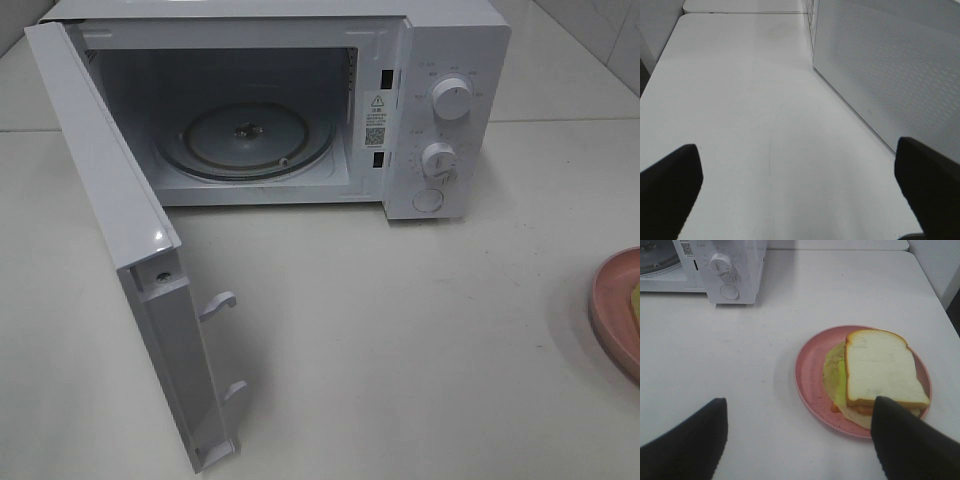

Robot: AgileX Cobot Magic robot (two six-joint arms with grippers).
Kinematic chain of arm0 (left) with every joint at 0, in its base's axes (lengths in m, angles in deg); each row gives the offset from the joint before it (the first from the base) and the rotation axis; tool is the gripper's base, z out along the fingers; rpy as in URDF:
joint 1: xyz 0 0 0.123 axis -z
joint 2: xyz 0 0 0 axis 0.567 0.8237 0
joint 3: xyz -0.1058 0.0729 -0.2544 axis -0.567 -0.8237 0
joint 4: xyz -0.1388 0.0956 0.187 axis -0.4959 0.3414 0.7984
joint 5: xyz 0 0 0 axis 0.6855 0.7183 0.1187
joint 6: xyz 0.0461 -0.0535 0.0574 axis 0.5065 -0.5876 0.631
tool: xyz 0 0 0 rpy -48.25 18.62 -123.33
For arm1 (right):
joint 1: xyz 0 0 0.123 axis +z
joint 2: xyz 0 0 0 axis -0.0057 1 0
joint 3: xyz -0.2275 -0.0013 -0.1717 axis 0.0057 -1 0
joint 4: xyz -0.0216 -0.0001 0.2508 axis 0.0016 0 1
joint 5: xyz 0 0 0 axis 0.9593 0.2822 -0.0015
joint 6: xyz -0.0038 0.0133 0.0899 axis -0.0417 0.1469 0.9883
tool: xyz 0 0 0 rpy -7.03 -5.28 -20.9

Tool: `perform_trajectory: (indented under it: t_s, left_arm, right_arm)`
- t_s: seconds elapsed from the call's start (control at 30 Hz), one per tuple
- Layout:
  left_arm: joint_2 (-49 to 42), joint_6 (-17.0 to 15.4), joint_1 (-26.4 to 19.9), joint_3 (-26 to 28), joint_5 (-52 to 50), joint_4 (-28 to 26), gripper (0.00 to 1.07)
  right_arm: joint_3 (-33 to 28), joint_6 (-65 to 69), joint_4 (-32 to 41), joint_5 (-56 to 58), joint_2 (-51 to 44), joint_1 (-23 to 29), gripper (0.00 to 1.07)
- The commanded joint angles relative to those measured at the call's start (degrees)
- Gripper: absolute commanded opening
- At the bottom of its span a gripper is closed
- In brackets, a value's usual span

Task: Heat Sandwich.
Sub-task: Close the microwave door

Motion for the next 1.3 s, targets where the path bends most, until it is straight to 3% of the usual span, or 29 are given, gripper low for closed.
perform_trajectory:
  t_s: [0.03, 0.4, 0.5, 0.53, 0.6, 0.67, 0.73, 0.77, 0.8, 0.9, 0.93, 1.13, 1.2, 1.3]
  left_arm:
    - [-1.49, -0.11, -0.11, -0.17, -0.29, -0.23, 1.01]
    - [2.35, -0.29, -0.11, 1.66, -2.18, 0.23, 0.98]
    - [5.84, -0.29, -0.11, 1.72, -4.64, 0.52, 0.85]
    - [5.84, -0.29, -0.11, 1.72, -4.64, 0.52, 0.85]
    - [7.73, -0.29, -0.11, 1.72, -5.79, 0.52, 0.74]
    - [10.83, -0.29, -0.11, 1.72, -7.56, 0.8, 0.55]
    - [12.03, -0.29, -0.11, 1.72, -8.08, 0.92, 0.5]
    - [13.18, -0.29, -0.11, 1.66, -8.94, 1.03, 0.42]
    - [15.3, -0.29, -0.11, 1.2, -10.66, 0.97, 0.27]
    - [17.25, -0.29, -0.11, 0.34, -12.89, 0.86, 0.14]
    - [19.14, -0.29, -0.11, -1.15, -15.76, 0.86, 0.0]
    - [23.49, -0.11, -0.11, -7.1, -28.71, 0.8, 0.0]
    - [23.49, -0.11, -0.11, -7.1, -28.71, 0.8, 0.0]
    - [28.3, -0.11, -0.11, -13.41, -46.18, 0.8, 0.0]
  right_arm:
    - [-0.06, 0.23, -0.4, -0.74, -1.55, -0.46, 0.76]
    - [-0.06, 0.23, -0.4, -0.74, -1.55, -0.46, 0.76]
    - [-0.06, 0.23, -0.4, -0.74, -1.55, -0.46, 0.76]
    - [-0.06, 0.23, -0.4, -0.74, -1.55, -0.46, 0.76]
    - [-0.06, 0.23, -0.4, -0.74, -1.55, -0.46, 0.76]
    - [-0.06, 0.23, -0.4, -0.74, -1.55, -0.46, 0.76]
    - [-0.06, 0.23, -0.4, -0.74, -1.55, -0.46, 0.76]
    - [-0.06, 0.23, -0.4, -0.74, -1.55, -0.46, 0.76]
    - [-0.06, 0.23, -0.4, -0.74, -1.55, -0.46, 0.76]
    - [-0.06, 0.23, -0.4, -0.74, -1.55, -0.46, 0.76]
    - [-0.06, 0.23, -0.34, -0.74, -1.55, -0.46, 0.76]
    - [-0.06, 0.23, -0.34, -0.74, -1.55, -0.46, 0.76]
    - [-0.06, 0.23, -0.34, -0.74, -1.55, -0.46, 0.76]
    - [-0.06, 0.23, -0.34, -0.74, -1.55, -0.46, 0.76]
